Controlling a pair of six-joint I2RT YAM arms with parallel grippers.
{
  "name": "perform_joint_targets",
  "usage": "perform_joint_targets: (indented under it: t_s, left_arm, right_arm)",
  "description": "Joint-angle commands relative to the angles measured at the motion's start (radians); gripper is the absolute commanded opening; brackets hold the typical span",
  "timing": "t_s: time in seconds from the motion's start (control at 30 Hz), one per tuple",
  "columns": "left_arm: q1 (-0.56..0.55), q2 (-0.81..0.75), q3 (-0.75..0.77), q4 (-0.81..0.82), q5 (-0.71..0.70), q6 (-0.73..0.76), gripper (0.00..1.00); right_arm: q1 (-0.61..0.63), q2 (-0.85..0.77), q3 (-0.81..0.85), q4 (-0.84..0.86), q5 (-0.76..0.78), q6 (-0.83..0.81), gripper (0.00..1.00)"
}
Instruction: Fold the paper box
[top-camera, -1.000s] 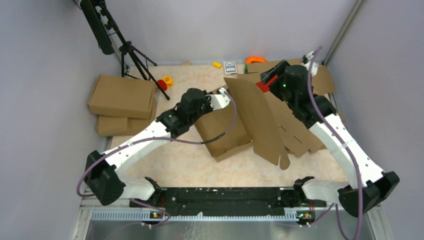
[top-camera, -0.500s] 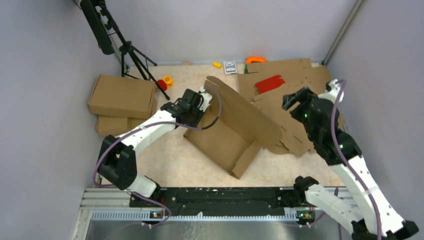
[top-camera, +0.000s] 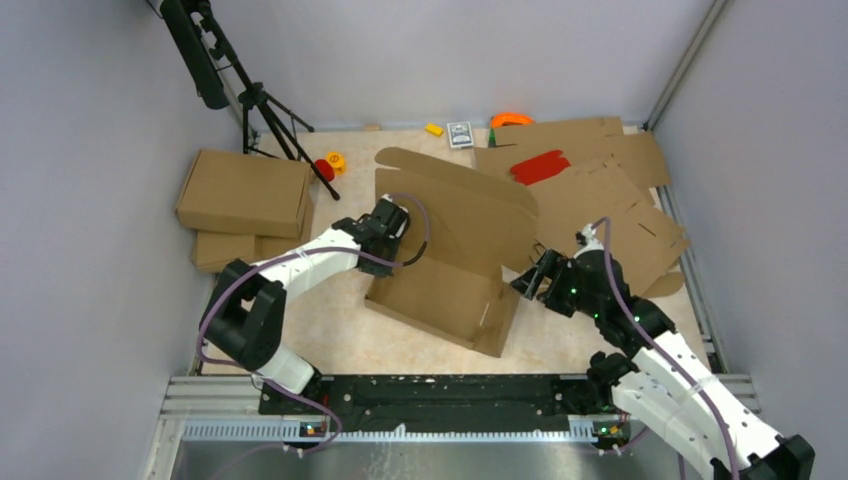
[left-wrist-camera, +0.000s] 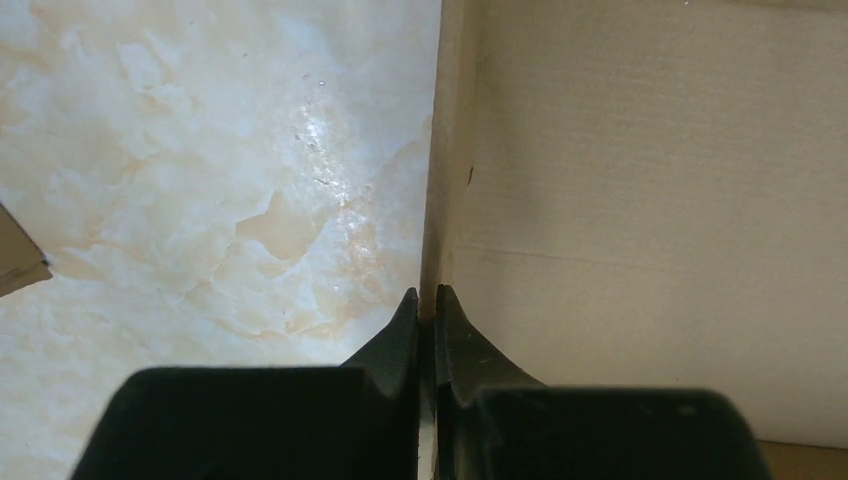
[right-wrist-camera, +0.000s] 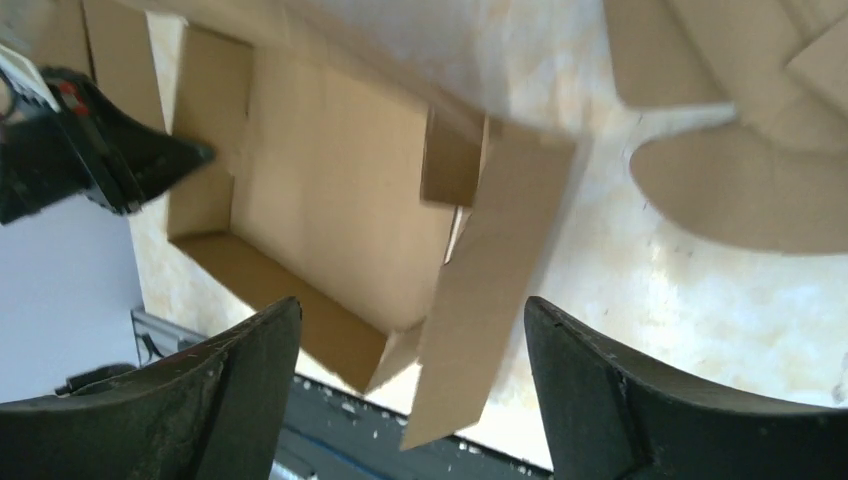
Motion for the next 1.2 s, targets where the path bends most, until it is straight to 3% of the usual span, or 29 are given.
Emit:
perform_joint_targets:
  t_s: [0.0, 0.17, 0.3, 0.4, 0.57, 0.77, 0.83, 0.9, 0.97, 1.17]
  left_arm:
    - [-0.035, -0.018, -0.055, 0.045, -0.181, -0.063, 0.0]
    - [-0.111, -0.008, -0.075, 0.049, -0.36, -0.118, 0.0]
    - [-0.115, -0.033, -0.073, 0.059, -0.346, -0.127, 0.0]
    - [-0.114, -0.005, -0.054, 0.054, -0.301, -0.125, 0.15]
    - [-0.109, 0.056, -0.017, 0.046, -0.234, -0.13, 0.3]
    - [-0.081, 0.08, 0.024, 0.037, -0.223, -0.121, 0.32]
    - [-0.071, 0.097, 0.043, 0.034, -0.227, -0.113, 0.27]
    - [-0.064, 0.118, 0.062, 0.031, -0.231, -0.107, 0.1]
    - [-0.064, 0.143, 0.075, 0.027, -0.246, -0.105, 0.0]
    - [-0.065, 0.145, 0.06, 0.042, -0.273, -0.124, 0.0]
  right_arm:
    - [0.079, 0.029, 0.0, 0.031, 0.008, 0.038, 0.84]
    - [0.144, 0.097, -0.039, 0.084, 0.045, 0.065, 0.87]
    - [0.179, 0.14, -0.078, 0.143, 0.063, 0.084, 0.88]
    - [0.18, 0.148, -0.089, 0.163, 0.067, 0.063, 0.88]
    - [0.182, 0.157, -0.066, 0.139, 0.128, 0.016, 0.88]
    - [0.18, 0.127, -0.073, 0.135, 0.139, 0.0, 0.87]
    - [0.181, 0.118, -0.08, 0.142, 0.14, -0.001, 0.86]
    - [0.182, 0.116, -0.079, 0.146, 0.142, -0.006, 0.86]
    - [0.18, 0.118, -0.075, 0.145, 0.145, -0.011, 0.86]
    - [0.182, 0.128, -0.059, 0.129, 0.167, -0.013, 0.86]
